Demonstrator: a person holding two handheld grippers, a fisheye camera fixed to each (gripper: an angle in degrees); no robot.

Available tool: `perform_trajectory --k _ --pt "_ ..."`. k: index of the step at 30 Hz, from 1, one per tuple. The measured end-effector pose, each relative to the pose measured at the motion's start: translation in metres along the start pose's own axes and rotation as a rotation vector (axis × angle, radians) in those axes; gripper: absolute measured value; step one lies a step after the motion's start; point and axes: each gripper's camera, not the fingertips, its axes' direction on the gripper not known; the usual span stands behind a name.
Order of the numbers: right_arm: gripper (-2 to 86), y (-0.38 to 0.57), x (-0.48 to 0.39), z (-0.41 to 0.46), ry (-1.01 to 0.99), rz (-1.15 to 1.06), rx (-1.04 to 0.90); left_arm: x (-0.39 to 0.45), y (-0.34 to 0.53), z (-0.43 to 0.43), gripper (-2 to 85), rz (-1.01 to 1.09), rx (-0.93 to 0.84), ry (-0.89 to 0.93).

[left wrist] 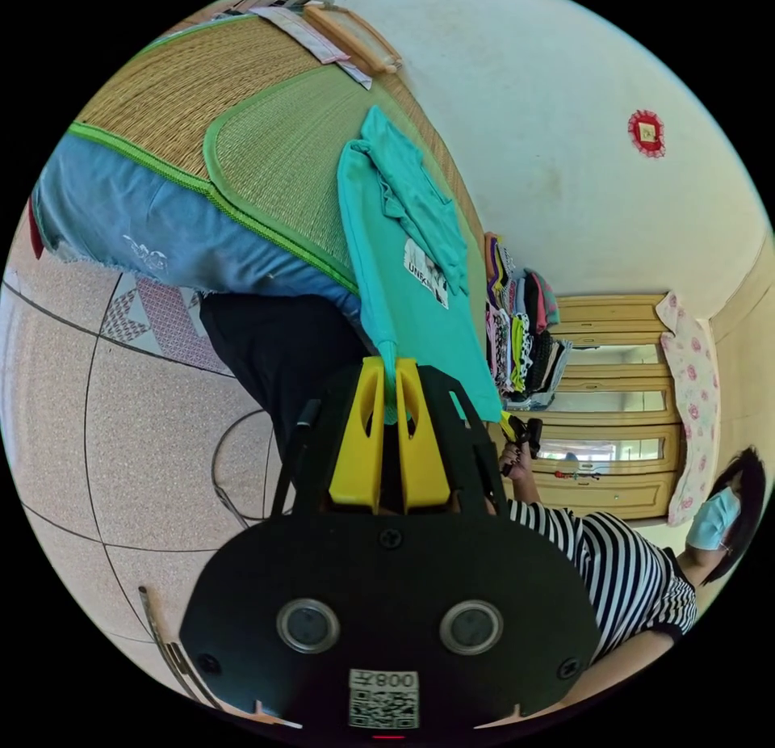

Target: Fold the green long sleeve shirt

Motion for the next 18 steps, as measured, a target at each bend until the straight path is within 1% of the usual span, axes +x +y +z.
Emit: perform_trajectory --k 18 --pt "0.8 0.033 0.027 -0.093 -0.048 -0.061 0.041 -0.038 0.085 -0.034 2.3 0.012 0.052 0.082"
